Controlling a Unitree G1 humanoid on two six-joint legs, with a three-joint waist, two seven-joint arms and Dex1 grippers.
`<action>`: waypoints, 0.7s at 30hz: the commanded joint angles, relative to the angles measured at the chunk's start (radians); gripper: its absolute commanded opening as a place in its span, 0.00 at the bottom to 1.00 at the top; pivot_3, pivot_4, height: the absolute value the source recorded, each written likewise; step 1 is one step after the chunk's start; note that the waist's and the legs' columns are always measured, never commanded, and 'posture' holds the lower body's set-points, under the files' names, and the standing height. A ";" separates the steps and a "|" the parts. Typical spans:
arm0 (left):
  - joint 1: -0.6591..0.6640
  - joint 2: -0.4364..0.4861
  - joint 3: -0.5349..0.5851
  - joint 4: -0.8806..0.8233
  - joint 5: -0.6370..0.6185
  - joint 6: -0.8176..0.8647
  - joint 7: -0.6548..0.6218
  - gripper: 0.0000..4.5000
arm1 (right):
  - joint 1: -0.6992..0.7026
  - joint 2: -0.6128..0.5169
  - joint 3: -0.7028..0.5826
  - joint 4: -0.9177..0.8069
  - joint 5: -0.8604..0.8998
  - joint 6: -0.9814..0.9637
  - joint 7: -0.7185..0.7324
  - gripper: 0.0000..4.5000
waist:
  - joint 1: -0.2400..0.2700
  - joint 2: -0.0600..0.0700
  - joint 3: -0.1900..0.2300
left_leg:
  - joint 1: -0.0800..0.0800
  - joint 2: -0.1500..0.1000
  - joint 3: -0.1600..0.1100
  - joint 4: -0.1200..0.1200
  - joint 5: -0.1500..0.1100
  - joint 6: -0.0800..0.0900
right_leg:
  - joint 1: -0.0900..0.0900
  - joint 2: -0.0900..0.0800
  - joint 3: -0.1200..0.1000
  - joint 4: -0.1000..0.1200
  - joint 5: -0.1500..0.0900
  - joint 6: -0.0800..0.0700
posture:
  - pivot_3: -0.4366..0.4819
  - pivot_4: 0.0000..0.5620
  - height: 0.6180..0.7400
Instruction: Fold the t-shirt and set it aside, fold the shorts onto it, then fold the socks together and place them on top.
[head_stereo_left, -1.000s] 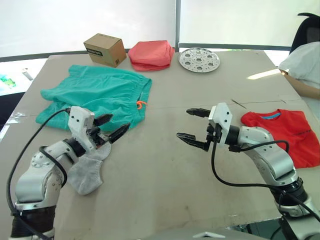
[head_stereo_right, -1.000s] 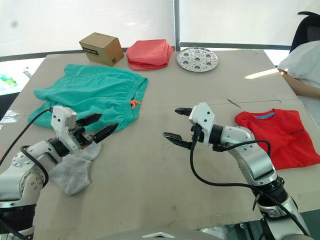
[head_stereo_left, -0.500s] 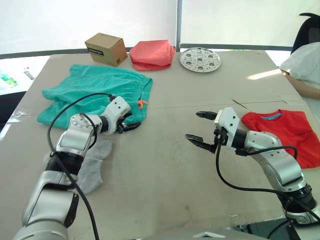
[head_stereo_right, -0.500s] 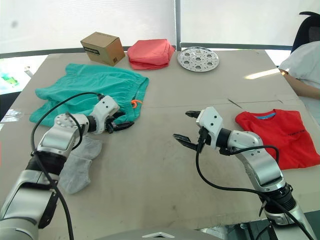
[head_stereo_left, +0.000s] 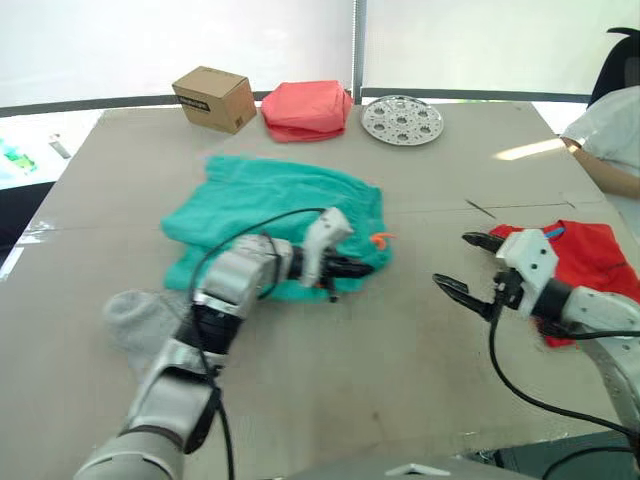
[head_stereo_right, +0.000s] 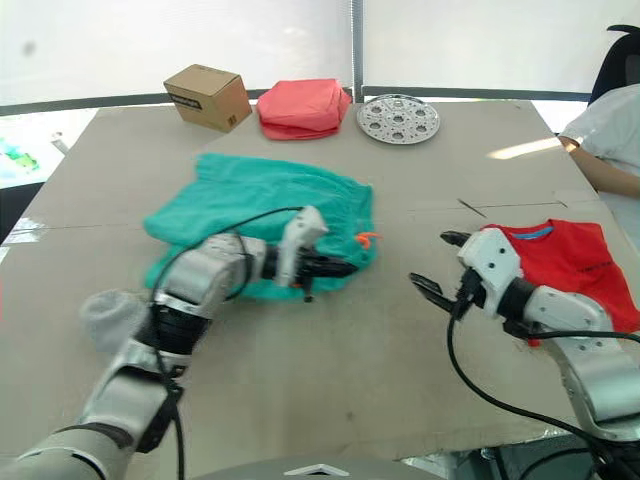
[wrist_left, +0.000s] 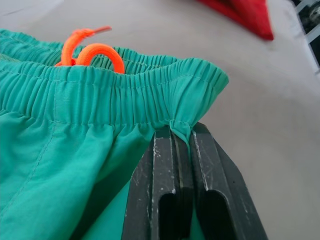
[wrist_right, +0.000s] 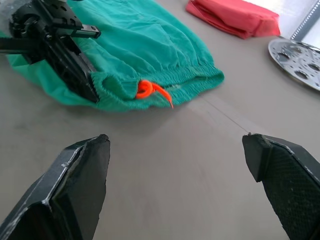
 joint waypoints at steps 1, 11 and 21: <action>-0.038 -0.121 -0.077 0.064 0.059 -0.090 0.064 0.01 | 0.050 -0.050 -0.097 -0.039 0.030 -0.005 0.044 1.00 | 0.000 0.000 0.000 | 0.000 0.000 0.000 0.000 0.000 0.000 | 0.000 0.000 0.000 0.000 0.000 0.000 | 0.48 0.27 1.00; 0.108 0.144 0.292 -0.232 -0.221 -0.034 -0.101 0.56 | 0.029 -0.116 0.036 0.020 -0.025 -0.092 0.158 1.00 | -0.030 -0.001 0.001 | 0.005 0.003 -0.005 -0.004 0.000 0.000 | -0.001 0.004 0.006 0.000 0.000 -0.001 | 0.48 0.27 1.00; 0.413 0.539 0.428 -0.064 -0.057 -0.576 -0.363 0.56 | -0.120 -0.117 0.267 0.257 -0.248 -0.355 0.236 1.00 | 0.002 0.000 0.005 | 0.004 0.002 -0.004 -0.002 0.000 0.000 | -0.002 -0.003 0.003 -0.001 -0.003 0.002 | 0.48 0.27 1.00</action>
